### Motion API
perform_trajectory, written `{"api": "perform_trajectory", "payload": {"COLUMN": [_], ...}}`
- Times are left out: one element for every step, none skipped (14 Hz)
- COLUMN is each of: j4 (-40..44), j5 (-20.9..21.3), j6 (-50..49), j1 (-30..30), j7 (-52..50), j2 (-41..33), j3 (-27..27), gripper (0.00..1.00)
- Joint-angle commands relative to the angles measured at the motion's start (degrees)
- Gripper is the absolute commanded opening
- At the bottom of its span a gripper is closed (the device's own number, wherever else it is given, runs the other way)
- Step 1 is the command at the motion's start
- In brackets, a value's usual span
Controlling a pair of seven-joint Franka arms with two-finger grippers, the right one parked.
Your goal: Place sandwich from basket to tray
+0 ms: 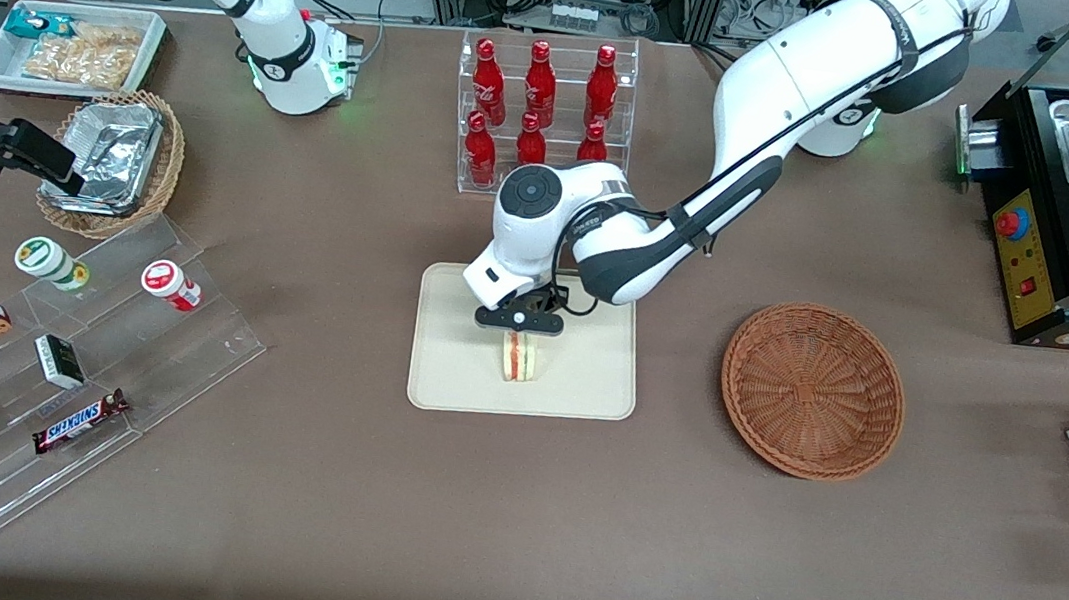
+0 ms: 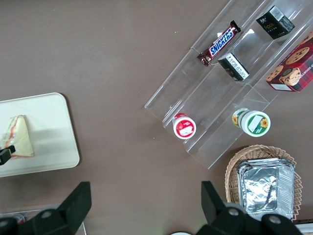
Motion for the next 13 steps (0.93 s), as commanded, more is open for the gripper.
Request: {"api": "perform_trajectory", "payload": {"j4": [0.3,0.3,0.3,0.3,0.3,0.2,0.2,0.3,0.2,0.3,0.3,0.3,0.3], "j5": [0.9,0.7,0.5,0.4,0.3,-0.7,-2.0,-3.6,-4.6,-5.6,-7.2,-8.7,-9.3], "j6": [-3.9,-5.3,-6.6,-8.2,-9.7,-10.8,-11.8,-13.8,-16.7,-18.9,-21.0,-22.9,-25.1], "j1": [-0.5,0.0,0.2,1.0,2.4,3.3,4.1,5.9,7.7,9.1,11.3,13.2,15.4], "j7": [-4.1,-4.8,-4.9,-5.4,-6.7,-8.1,-8.6,-8.8,-8.6,-8.4,-7.8,-7.7,-7.7], "j2": [-3.7,-5.2,-7.4,-9.4,-11.2,-13.1,-15.0,-16.8,-18.9,-20.6,-22.9,-24.8,-26.7], "j3": [0.6,0.5,0.6,0.6,0.4,0.4,0.5,0.5,0.5,0.4,0.4,0.4,0.4], "gripper": [0.99,0.99,0.99,0.99,0.99,1.0,1.0,0.99,0.99,0.99,0.99,0.99,0.99]}}
